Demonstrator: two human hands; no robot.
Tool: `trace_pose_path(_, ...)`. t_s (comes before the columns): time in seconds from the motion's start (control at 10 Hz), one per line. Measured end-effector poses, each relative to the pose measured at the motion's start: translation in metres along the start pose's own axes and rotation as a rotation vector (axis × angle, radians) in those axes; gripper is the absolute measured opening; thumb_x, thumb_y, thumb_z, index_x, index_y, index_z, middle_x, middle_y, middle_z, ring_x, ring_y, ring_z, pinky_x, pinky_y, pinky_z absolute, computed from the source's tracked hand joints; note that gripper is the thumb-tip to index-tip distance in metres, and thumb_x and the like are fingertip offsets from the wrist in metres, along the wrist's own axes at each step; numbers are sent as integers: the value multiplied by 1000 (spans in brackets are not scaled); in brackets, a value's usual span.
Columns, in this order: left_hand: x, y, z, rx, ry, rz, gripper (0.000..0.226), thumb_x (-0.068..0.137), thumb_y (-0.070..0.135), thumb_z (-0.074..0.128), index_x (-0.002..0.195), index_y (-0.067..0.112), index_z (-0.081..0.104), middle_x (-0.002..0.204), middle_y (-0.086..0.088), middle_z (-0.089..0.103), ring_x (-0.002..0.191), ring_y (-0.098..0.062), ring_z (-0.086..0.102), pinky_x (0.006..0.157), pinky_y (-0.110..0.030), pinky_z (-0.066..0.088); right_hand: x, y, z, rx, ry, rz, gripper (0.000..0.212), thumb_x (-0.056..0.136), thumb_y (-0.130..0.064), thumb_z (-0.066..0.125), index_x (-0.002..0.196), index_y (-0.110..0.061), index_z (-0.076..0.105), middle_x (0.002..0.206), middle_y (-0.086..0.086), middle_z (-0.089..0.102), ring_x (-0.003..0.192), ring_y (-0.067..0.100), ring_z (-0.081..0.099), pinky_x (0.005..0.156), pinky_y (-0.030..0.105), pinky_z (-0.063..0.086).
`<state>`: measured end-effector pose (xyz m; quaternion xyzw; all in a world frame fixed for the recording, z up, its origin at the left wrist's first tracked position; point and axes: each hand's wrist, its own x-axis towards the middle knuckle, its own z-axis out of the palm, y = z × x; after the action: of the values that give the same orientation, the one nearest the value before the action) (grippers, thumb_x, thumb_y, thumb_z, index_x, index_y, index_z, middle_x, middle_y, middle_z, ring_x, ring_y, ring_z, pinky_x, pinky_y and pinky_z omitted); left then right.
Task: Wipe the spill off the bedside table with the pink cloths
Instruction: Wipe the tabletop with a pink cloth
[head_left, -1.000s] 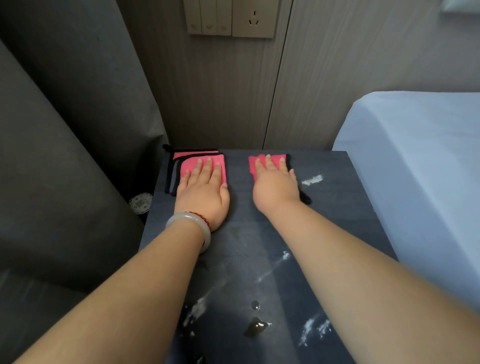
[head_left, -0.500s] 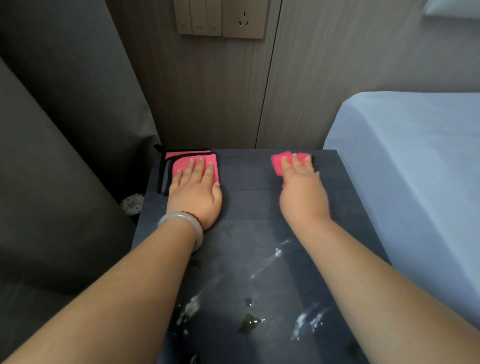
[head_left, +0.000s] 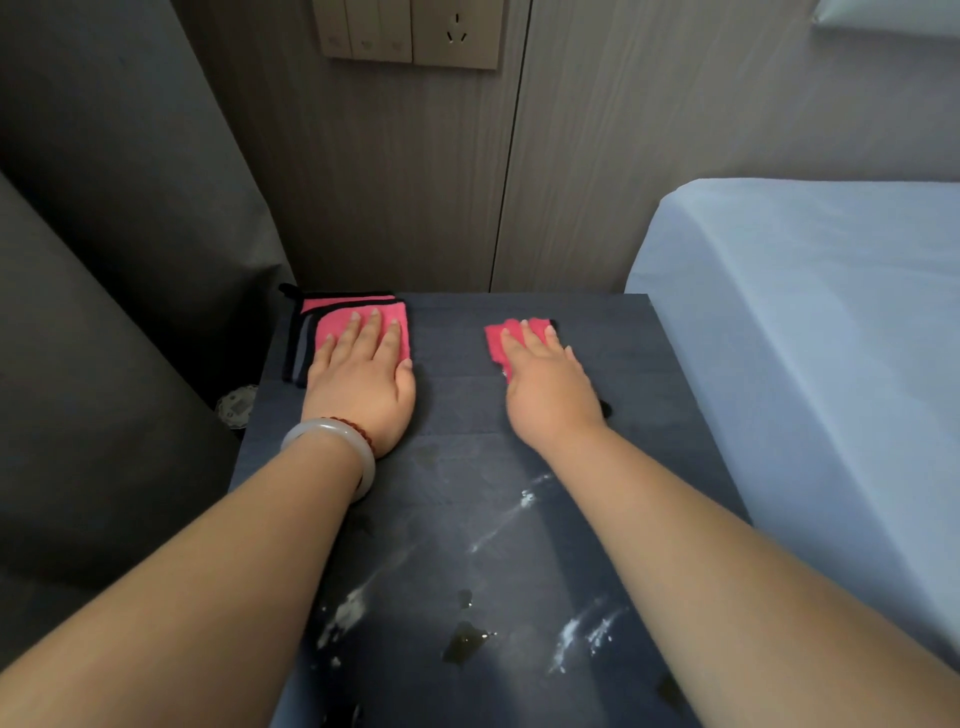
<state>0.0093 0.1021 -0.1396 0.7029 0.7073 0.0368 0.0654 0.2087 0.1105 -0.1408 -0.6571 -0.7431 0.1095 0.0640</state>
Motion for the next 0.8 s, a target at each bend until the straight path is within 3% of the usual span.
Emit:
trace_pose_path(0.1, 0, 0, 0, 6, -4, 6, 59, 101, 42, 16, 156, 21, 9, 164, 0, 1, 149, -18, -3, 120, -40, 0, 9, 42, -13, -15, 22, 196, 67, 94, -6, 38, 156, -18, 16, 164, 4, 9, 150, 31, 3, 119, 46, 6)
trace_pose_path(0.2, 2, -1, 1, 10, -9, 14, 60, 101, 43, 17, 156, 21, 9, 164, 0, 1, 149, -18, -4, 120, -40, -1, 14, 58, -23, -29, -3, 409, 63, 98, -17, 36, 156, -20, 12, 164, 5, 5, 149, 35, -1, 120, 50, 5)
trace_pose_path(0.3, 2, -1, 2, 2, -3, 18, 60, 101, 43, 17, 156, 21, 10, 164, 0, 2, 149, -18, -4, 120, -40, 0, 8, 18, -10, -8, -20, 243, 54, 103, -37, 22, 155, -26, 15, 164, 3, 6, 149, 35, -3, 120, 49, 1)
trace_pose_path(0.4, 2, -1, 2, 8, -5, 11, 60, 101, 44, 16, 156, 22, 9, 164, 1, 1, 149, -17, -4, 120, -40, 0, 2, -2, -12, 49, -52, 196, 58, 100, -55, 10, 153, -36, 22, 164, -1, 4, 149, 32, -9, 119, 50, -8)
trace_pose_path(0.5, 2, -1, 2, 9, -7, 8, 60, 101, 44, 16, 156, 22, 9, 164, 1, 0, 149, -17, -4, 121, -40, 0, 10, 14, -21, -64, 123, 162, 52, 102, -47, 15, 144, -33, 42, 164, 2, 11, 150, 29, -6, 119, 51, -6)
trace_pose_path(0.6, 2, -1, 2, 6, -1, 12, 59, 101, 43, 17, 156, 21, 10, 164, 0, 2, 149, -18, -4, 120, -40, 0, 13, 19, -11, -111, 38, 72, 58, 101, -53, 18, 154, -32, 18, 165, 1, -1, 150, 25, -9, 120, 47, -5)
trace_pose_path(0.7, 2, -1, 2, 13, 1, 8, 60, 101, 43, 17, 156, 21, 10, 164, 1, 1, 149, -18, -3, 120, -40, -1, 14, 12, -5, -74, -99, 126, 65, 95, -65, 9, 154, -39, -2, 163, -1, -14, 148, 26, -20, 119, 48, -12)
trace_pose_path(0.8, 2, 0, 1, 15, -4, 7, 60, 101, 43, 17, 156, 22, 9, 164, 1, 1, 149, -18, -4, 120, -40, -1, 15, 11, -13, -28, -166, 119, 61, 94, -67, 4, 151, -48, -4, 162, -1, -18, 146, 27, -24, 117, 50, -16)
